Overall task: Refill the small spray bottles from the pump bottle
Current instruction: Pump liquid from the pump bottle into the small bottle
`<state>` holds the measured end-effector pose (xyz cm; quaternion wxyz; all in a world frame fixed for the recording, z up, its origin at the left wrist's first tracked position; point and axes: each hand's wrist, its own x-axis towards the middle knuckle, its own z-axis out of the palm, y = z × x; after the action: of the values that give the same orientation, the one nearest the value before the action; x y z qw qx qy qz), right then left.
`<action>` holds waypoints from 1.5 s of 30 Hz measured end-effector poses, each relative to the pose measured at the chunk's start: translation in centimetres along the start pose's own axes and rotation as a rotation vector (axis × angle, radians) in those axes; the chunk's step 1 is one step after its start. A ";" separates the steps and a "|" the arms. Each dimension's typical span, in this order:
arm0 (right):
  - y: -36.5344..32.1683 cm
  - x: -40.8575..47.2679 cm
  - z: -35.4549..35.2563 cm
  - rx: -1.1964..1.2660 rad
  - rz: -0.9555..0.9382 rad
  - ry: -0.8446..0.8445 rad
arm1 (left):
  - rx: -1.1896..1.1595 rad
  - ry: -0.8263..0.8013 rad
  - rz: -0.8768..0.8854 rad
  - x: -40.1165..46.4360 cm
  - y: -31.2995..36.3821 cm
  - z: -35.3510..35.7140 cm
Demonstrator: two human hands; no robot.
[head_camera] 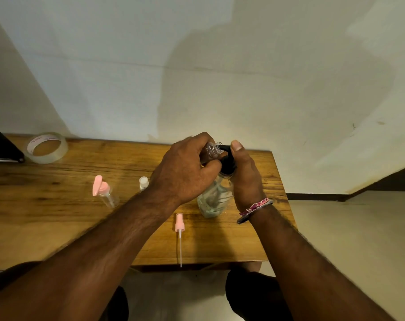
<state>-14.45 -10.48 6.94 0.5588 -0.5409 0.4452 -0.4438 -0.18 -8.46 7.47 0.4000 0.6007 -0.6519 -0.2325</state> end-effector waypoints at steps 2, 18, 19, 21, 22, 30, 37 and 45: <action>0.1 0.0 0.0 -0.005 -0.001 0.006 | 0.002 -0.002 0.003 0.0 0.0 0.0; 0.3 0.2 -0.1 -0.006 -0.011 0.008 | -0.003 -0.004 -0.005 0.0 0.0 0.0; 0.2 0.2 -0.1 -0.003 -0.012 0.010 | -0.005 -0.002 -0.005 0.0 0.0 0.0; 0.2 0.2 0.0 -0.005 -0.013 0.019 | -0.011 -0.001 -0.011 0.0 0.1 0.0; 0.2 0.2 0.0 -0.008 -0.011 0.019 | -0.011 -0.003 -0.013 0.0 0.1 0.0; 0.1 0.1 0.0 -0.010 -0.010 0.027 | -0.004 -0.009 -0.007 0.0 0.0 -0.1; -0.1 0.1 0.0 0.010 -0.003 0.065 | 0.014 -0.026 -0.003 0.0 -0.1 0.3; -0.1 0.0 0.0 -0.030 -0.022 0.005 | -0.006 -0.010 -0.008 0.0 0.0 0.1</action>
<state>-14.43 -10.52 6.99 0.5446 -0.5529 0.4472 -0.4447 -0.28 -8.45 7.42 0.3977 0.6010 -0.6508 -0.2389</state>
